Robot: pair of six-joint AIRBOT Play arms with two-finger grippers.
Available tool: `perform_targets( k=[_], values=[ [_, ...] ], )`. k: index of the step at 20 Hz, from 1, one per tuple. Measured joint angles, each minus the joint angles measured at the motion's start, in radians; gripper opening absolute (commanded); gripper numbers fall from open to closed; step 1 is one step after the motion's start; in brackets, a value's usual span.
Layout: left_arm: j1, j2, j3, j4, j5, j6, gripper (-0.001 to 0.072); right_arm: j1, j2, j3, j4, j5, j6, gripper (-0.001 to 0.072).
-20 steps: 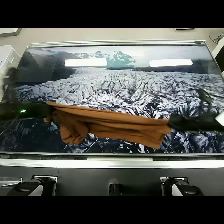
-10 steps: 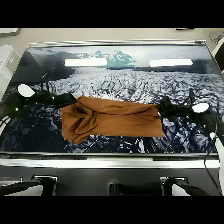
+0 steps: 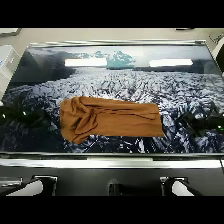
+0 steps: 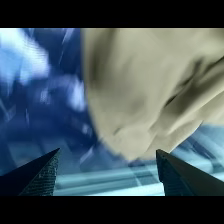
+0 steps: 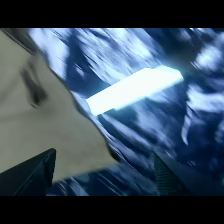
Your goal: Fold the clothes and pants, and hang the long-sleeved shirts on hangers.
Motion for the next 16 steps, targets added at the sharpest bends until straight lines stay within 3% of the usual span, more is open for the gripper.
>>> perform_targets(
  k=[8,9,10,11,12,16],
  values=[
    [0.032,-0.027,-0.344,-0.318,0.23,0.155,0.0705,-0.029,0.003,-0.05,0.026,0.079,-0.061,0.0698],
    [0.019,-0.034,-0.355,-0.349,0.249,0.171,0.062,-0.028,0.003,-0.051,0.027,0.078,-0.064,0.0703],
    [0.006,-0.039,-0.363,-0.38,0.27,0.181,0.0482,-0.021,0.003,-0.053,0.026,0.079,-0.067,0.0706],
    [-0.011,-0.043,-0.369,-0.405,0.304,0.192,0.0295,-0.007,0.003,-0.053,0.026,0.079,-0.068,0.0714],
    [-0.026,-0.046,-0.373,-0.429,0.328,0.199,0.0047,0.014,0.002,-0.055,0.026,0.077,-0.069,0.0714],
    [-0.059,-0.034,-0.381,-0.506,0.376,0.222,0.0025,0.105,-0.03,-0.073,0.013,0.008,-0.034,0.0713]
  ],
)
